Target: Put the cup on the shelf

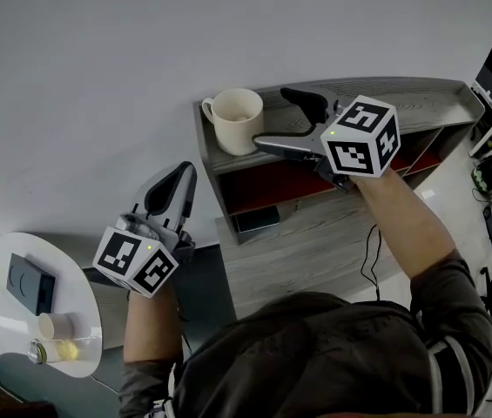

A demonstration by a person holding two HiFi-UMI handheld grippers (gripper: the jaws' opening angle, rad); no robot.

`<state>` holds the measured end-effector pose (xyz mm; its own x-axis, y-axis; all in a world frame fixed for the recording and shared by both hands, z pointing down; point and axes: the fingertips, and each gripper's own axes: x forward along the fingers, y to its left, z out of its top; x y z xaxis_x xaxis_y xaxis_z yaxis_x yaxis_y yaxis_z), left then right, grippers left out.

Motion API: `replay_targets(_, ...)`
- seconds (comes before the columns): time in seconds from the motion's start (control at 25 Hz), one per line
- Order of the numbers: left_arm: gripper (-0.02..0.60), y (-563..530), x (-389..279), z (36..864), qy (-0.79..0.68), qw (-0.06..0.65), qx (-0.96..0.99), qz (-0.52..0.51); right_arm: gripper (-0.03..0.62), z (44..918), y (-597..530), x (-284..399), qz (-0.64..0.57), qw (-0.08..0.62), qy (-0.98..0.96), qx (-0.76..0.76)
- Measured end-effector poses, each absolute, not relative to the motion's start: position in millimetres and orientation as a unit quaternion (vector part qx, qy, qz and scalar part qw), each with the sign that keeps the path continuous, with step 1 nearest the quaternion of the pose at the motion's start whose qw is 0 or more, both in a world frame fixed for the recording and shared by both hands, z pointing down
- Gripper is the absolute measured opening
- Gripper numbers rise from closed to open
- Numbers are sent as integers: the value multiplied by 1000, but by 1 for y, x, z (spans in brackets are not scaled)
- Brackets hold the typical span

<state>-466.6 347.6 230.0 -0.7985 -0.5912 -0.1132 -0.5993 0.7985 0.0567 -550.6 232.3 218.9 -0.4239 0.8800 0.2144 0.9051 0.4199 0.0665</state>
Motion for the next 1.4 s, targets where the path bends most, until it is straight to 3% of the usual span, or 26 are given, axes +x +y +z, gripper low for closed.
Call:
replay_targets(0.28,-5,350,-462,231,949,42,-310,45,288,216,179,-524,-68,42,-853,-515)
replay_targets(0.6,-5,348,-452,232,948,39,-312,40,-9,221,160,-508,-43,25,-863,-502)
replay_targets(1.4,-5,359,-440,228,951,40,-305,41,-11,218,173,-501,-48,19,-863,-502)
